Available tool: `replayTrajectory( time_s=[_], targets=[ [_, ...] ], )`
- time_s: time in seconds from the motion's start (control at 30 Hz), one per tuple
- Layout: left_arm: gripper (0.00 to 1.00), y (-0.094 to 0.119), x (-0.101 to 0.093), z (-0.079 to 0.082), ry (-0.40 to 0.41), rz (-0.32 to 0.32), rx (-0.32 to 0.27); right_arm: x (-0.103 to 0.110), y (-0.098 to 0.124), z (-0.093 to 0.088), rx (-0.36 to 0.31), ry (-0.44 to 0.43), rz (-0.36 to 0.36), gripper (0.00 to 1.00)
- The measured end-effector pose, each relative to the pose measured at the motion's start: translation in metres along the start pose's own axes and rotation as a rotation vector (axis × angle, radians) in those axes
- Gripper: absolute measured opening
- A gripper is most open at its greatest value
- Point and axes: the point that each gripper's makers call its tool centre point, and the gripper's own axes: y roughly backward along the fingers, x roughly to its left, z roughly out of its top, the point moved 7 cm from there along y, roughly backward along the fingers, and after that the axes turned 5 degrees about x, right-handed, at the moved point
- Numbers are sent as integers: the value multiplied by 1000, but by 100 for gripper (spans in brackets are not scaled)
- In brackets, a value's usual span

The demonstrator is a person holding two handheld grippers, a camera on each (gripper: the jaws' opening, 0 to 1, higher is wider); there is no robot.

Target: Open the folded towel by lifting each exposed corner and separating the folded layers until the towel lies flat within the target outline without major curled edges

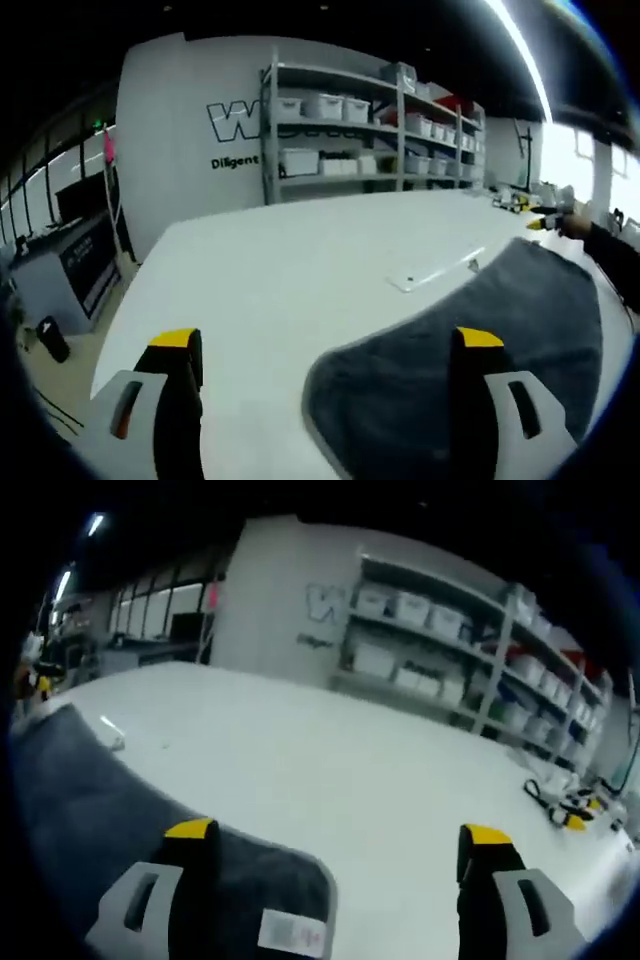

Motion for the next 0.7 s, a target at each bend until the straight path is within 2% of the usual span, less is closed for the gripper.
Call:
replayTrajectory(
  time_s=[0.1, 0.17, 0.23, 0.3, 0.5, 0.6, 0.63, 0.7],
  targets=[
    [100, 13, -2, 7, -15, 5, -4, -2, 16, 8, -18, -15, -5, 100],
    [100, 29, 0, 8, 1, 44, -16, 0, 37, 8, -52, -58, -24, 100],
    [100, 39, -4, 4, 33, 48, -21, 8, 54, 6, -88, -84, 2, 100],
    [100, 50, -12, -3, 43, 39, -34, 18, 68, 1, -85, -81, 13, 100],
    [100, 73, -52, -20, 18, -49, -72, 48, 102, -14, -102, -33, -1, 100],
    [100, 85, -70, -16, 21, -77, -136, 63, 113, -15, -129, -17, -6, 100],
    [100, 87, -74, -15, 15, -87, -144, 69, 115, -15, -141, -19, 1, 99],
    [100, 93, -86, -16, -1, -128, -161, 86, 119, -18, -123, 12, 47, 100]
  ],
)
